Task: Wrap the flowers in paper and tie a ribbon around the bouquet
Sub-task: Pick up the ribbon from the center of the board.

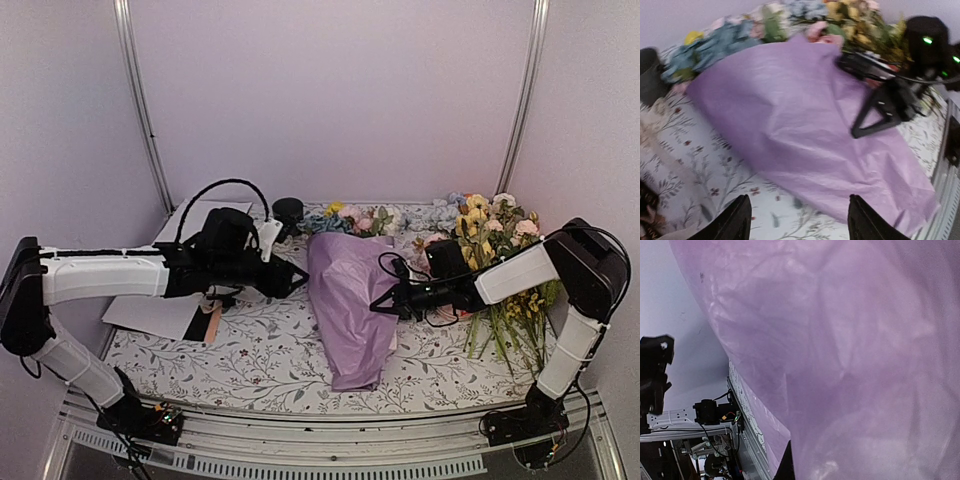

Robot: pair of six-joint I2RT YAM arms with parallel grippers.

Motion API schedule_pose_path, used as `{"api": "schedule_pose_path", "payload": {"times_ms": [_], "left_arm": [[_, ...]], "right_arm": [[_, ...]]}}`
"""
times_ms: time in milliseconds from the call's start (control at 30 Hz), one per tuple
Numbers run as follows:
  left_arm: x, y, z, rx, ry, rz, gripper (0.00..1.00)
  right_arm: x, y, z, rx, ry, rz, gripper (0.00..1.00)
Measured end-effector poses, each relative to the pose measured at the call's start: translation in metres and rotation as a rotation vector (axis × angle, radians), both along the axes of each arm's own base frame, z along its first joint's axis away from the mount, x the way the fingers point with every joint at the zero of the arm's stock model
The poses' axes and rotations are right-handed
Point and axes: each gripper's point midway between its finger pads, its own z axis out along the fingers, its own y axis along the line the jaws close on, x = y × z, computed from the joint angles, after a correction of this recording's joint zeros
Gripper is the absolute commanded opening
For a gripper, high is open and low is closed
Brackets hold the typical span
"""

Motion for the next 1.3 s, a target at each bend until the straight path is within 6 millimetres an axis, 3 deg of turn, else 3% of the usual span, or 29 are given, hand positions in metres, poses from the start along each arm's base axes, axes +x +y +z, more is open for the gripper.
{"api": "schedule_pose_path", "payload": {"times_ms": [133,200,333,533,600,633,700,733,867,967,1067,1100,1167,1200,1267,1300], "left_arm": [[0.055,0.065,-0.04,0.105,0.103,0.243,0.7],[0.07,0.08,-0.065,0.178,0.17,0.293,0.73],[0.095,0.083,-0.098,0.268,0.246,0.312,0.73],[0.104,0.093,-0.145,0.371,0.325,0.329,0.65],[0.104,0.1,-0.159,0.4,0.348,0.332,0.54],[0.108,0.099,-0.158,0.393,0.341,0.336,0.44],[0.116,0.095,-0.158,0.379,0.33,0.33,0.08],[0.119,0.094,-0.159,0.368,0.329,0.334,0.0],[0.123,0.09,-0.16,0.356,0.314,0.322,0.0],[0.123,0.101,-0.151,0.386,0.283,0.351,0.0],[0.136,0.128,-0.101,0.42,0.174,0.438,0.0],[0.146,0.141,-0.066,0.422,0.099,0.492,0.0],[0.164,0.161,0.017,0.388,-0.075,0.596,0.0],[0.17,0.171,0.071,0.351,-0.188,0.655,0.0],[0.16,0.19,0.18,0.249,-0.412,0.75,0.0],[0.142,0.194,0.237,0.18,-0.531,0.775,0.0]], "right_arm": [[-0.001,0.0,-0.001,-0.004,-0.001,0.005,0.0],[-0.001,-0.001,-0.001,-0.007,-0.002,0.007,0.0],[-0.003,-0.002,-0.003,-0.015,0.002,0.011,0.0],[-0.004,-0.003,-0.005,-0.024,0.002,0.017,0.0],[-0.004,-0.003,-0.004,-0.024,0.002,0.016,0.0],[-0.004,-0.004,-0.003,-0.024,0.001,0.017,0.0],[-0.005,-0.004,-0.001,-0.024,-0.004,0.019,0.0],[-0.005,-0.004,-0.001,-0.024,-0.004,0.019,0.0],[-0.006,-0.004,-0.001,-0.028,-0.001,0.02,0.0],[-0.007,-0.005,0.0,-0.03,0.0,0.021,0.0],[-0.007,-0.005,0.0,-0.033,-0.001,0.023,0.0],[-0.007,-0.006,0.0,-0.034,0.001,0.023,0.0],[-0.008,-0.006,-0.001,-0.036,0.004,0.023,0.0],[-0.008,-0.006,-0.001,-0.037,0.005,0.023,0.0],[-0.008,-0.006,-0.001,-0.038,0.006,0.023,0.0],[-0.008,-0.006,-0.001,-0.039,0.005,0.024,0.0]]}}
